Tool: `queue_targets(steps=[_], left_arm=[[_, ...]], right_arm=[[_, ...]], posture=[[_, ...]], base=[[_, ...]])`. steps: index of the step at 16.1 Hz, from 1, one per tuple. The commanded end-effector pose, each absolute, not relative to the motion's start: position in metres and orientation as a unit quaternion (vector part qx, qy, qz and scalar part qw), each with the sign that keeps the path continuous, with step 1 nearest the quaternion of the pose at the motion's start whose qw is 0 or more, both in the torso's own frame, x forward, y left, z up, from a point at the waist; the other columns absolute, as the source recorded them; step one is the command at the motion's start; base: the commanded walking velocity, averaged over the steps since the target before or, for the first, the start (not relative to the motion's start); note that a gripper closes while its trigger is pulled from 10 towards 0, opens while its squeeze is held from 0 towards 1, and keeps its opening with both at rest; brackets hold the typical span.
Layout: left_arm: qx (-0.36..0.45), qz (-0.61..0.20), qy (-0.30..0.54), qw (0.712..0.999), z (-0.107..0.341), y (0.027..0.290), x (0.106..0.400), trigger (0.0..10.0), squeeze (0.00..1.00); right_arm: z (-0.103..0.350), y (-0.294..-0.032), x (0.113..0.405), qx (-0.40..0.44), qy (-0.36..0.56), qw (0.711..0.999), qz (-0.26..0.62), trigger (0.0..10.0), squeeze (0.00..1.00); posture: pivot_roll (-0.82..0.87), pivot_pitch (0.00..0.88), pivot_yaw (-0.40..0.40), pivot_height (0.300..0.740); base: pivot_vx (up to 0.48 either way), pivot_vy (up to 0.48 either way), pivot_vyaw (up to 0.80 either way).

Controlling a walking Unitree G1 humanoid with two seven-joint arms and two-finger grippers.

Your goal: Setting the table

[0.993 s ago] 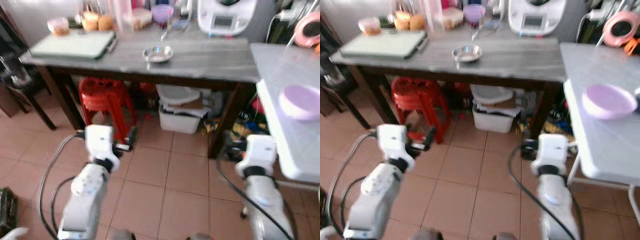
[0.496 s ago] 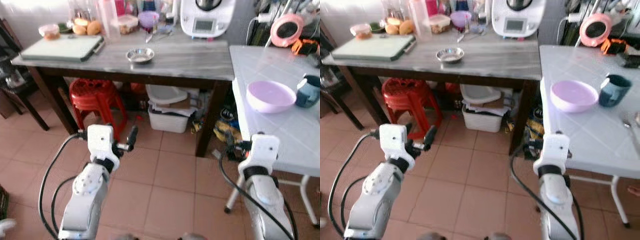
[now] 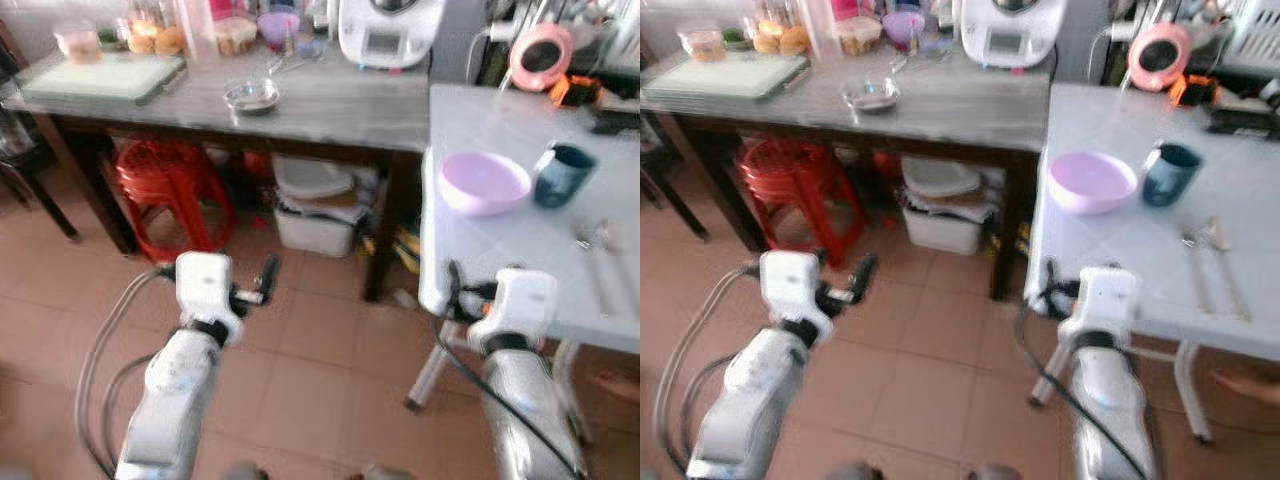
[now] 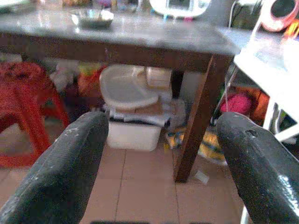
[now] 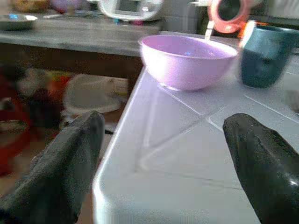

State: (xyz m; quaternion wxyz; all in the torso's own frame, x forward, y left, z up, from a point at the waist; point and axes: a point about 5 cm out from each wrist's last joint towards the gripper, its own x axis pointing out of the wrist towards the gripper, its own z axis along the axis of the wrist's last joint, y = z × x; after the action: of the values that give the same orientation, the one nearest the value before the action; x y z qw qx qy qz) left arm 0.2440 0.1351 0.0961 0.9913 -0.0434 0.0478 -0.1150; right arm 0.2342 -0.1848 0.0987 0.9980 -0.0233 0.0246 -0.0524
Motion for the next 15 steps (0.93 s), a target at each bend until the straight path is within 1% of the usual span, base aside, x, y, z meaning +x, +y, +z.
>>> queue_targets(steps=[1,4,5,6,8,10,12,13,14,15], left_arm=[[-0.040,-0.116,0.039,0.992,0.100,0.133,0.246,10.0,0.00],[-0.040,-0.105,0.040,0.993,0.100,0.137,0.247,10.0,0.00],[-0.026,-0.095,0.036,0.995,0.100,0.139,0.248,10.0,0.00],[-0.014,-0.086,0.031,0.996,0.099,0.140,0.250,10.0,0.00],[-0.016,-0.077,0.012,0.997,0.100,0.141,0.257,10.0,0.00],[-0.048,-0.081,-0.018,0.995,0.105,0.137,0.260,10.0,0.00],[-0.043,-0.070,-0.012,0.997,0.103,0.139,0.262,10.0,0.00],[-0.044,-0.070,-0.008,0.997,0.102,0.138,0.262,10.0,0.00],[-0.055,-0.094,-0.009,0.994,0.102,0.134,0.260,10.0,0.00],[-0.063,-0.110,-0.016,0.992,0.103,0.131,0.260,10.0,0.00]], right_arm=[[0.099,-0.187,0.236,-0.029,0.025,0.998,-0.052,10.0,0.00],[0.105,-0.188,0.241,-0.036,0.011,0.998,-0.059,10.0,0.00],[0.103,-0.189,0.241,-0.035,0.014,0.997,-0.063,10.0,0.00],[0.100,-0.190,0.241,-0.032,0.015,0.997,-0.069,10.0,0.00],[0.098,-0.189,0.244,-0.033,0.005,0.997,-0.071,10.0,0.00],[0.101,-0.181,0.246,-0.035,-0.020,0.998,-0.056,10.0,0.00],[0.105,-0.175,0.248,-0.034,-0.033,0.998,-0.051,10.0,0.00],[0.107,-0.176,0.249,-0.031,-0.035,0.997,-0.055,10.0,0.00],[0.107,-0.177,0.249,-0.030,-0.035,0.997,-0.055,10.0,0.00],[0.107,-0.177,0.249,-0.038,-0.037,0.997,-0.051,10.0,0.00]], posture=[[-0.01,0.000,0.010,0.740],[-0.01,0.000,0.013,0.740],[-0.01,0.000,0.011,0.740],[-0.01,0.000,0.013,0.740],[0.00,0.000,0.015,0.740],[0.00,0.000,0.020,0.740],[-0.02,0.000,0.037,0.740],[-0.01,0.000,0.029,0.740],[-0.01,0.000,0.029,0.740],[-0.02,0.000,0.027,0.740]], base=[[0.000,-0.345,0.00],[0.000,-0.344,0.00],[0.000,-0.296,0.00],[0.000,0.000,0.00],[0.000,0.000,0.00],[0.000,0.000,0.00],[0.000,0.000,0.00],[0.000,0.000,0.00],[0.000,0.000,0.00],[0.416,0.000,0.00]])
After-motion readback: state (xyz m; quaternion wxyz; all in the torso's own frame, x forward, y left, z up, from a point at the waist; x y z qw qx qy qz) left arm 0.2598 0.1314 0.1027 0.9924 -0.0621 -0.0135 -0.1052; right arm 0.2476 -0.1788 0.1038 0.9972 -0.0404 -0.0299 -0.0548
